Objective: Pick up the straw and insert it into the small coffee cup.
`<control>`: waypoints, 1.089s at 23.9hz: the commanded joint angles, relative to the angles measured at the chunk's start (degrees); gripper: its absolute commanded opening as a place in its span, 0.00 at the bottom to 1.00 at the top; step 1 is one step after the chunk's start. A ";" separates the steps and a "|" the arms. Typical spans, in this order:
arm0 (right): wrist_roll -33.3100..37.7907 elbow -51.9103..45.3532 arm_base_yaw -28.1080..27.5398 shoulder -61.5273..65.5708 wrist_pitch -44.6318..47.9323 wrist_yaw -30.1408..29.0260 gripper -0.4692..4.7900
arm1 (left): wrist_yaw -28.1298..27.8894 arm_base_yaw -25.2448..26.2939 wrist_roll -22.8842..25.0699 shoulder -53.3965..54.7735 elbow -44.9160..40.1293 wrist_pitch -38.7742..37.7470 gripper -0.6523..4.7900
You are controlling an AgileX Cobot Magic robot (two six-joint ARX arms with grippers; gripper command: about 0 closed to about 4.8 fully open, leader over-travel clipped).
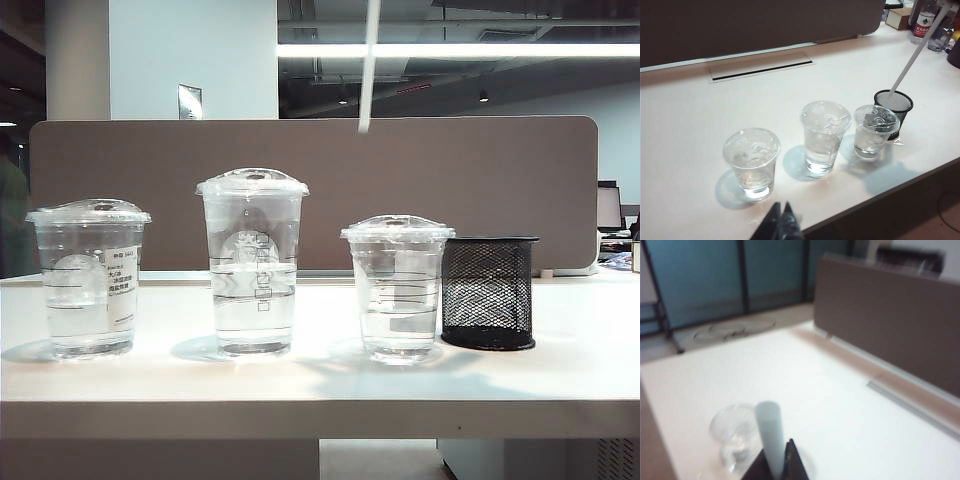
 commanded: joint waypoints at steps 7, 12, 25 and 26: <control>-4.37 0.13 1.18 4.83 -1.18 2.86 0.14 | 0.28 0.07 0.22 0.07 0.13 1.07 0.11; -6.54 0.11 1.18 5.18 -4.31 6.10 0.14 | 0.26 0.07 0.22 0.07 0.13 1.09 0.11; -6.25 -0.09 1.25 9.09 -4.39 3.80 0.14 | 0.24 0.07 0.22 0.07 0.13 1.05 0.11; -6.05 -0.09 1.25 9.09 -4.39 3.63 0.14 | 0.26 0.07 0.22 0.07 0.13 1.07 0.11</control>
